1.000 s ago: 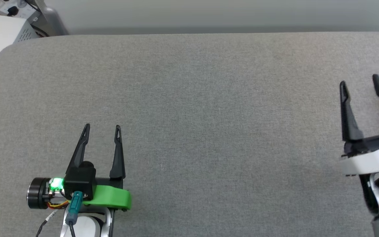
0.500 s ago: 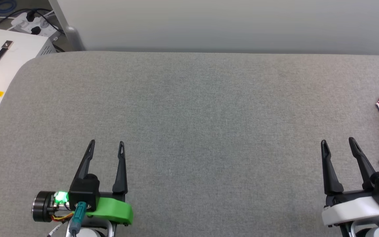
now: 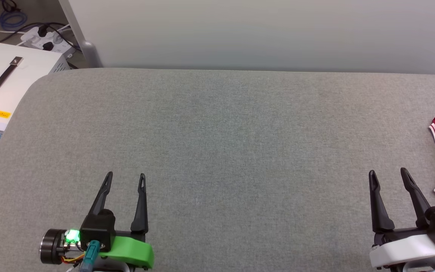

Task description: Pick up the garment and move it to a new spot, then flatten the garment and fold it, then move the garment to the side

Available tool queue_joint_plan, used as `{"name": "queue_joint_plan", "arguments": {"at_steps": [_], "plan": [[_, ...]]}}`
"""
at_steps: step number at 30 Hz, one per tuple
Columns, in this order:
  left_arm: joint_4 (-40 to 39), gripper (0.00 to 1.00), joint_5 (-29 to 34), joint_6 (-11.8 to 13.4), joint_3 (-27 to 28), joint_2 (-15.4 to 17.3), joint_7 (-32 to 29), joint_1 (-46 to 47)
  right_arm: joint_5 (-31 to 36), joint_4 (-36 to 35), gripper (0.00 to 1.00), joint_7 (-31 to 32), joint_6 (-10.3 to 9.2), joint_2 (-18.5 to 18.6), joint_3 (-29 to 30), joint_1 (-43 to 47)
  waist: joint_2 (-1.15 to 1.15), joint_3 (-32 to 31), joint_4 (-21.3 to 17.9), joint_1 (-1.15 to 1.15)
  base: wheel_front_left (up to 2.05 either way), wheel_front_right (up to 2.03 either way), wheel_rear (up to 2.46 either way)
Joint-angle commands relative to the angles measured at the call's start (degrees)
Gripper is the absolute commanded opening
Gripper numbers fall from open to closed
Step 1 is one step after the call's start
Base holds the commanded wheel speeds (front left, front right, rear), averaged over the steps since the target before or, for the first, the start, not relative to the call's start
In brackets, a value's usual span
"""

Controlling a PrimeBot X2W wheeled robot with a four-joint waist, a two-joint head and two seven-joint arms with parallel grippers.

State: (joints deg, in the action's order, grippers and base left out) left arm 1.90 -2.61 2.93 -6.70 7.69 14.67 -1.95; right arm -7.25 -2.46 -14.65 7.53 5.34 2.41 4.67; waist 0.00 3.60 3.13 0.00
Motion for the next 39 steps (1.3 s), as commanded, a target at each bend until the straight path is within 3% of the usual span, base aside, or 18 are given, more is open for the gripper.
{"name": "queue_joint_plan", "arguments": {"at_steps": [1,2,39], "plan": [[0.06,1.0,-0.58,-0.38,0.32,-0.29,0.33,-0.8,-0.05,-0.32,1.0,-0.34,-0.04,-0.2,0.05,0.69,0.0,0.01,0.03,0.0,0.0,0.0,0.0],[0.02,0.0,-0.16,-0.18,0.12,-0.07,-0.03,-0.02,0.01,0.0,0.0,0.01,0.0,-0.01,-0.02,0.0,0.0,0.0,0.02,0.0,0.0,0.0,0.0],[-0.49,0.0,0.58,-0.9,1.79,-1.32,-3.99,0.53,1.93,0.69,0.0,3.93,-0.01,-0.64,-0.68,-1.25,0.0,-0.97,-0.83,0.0,0.0,0.0,0.0]]}}
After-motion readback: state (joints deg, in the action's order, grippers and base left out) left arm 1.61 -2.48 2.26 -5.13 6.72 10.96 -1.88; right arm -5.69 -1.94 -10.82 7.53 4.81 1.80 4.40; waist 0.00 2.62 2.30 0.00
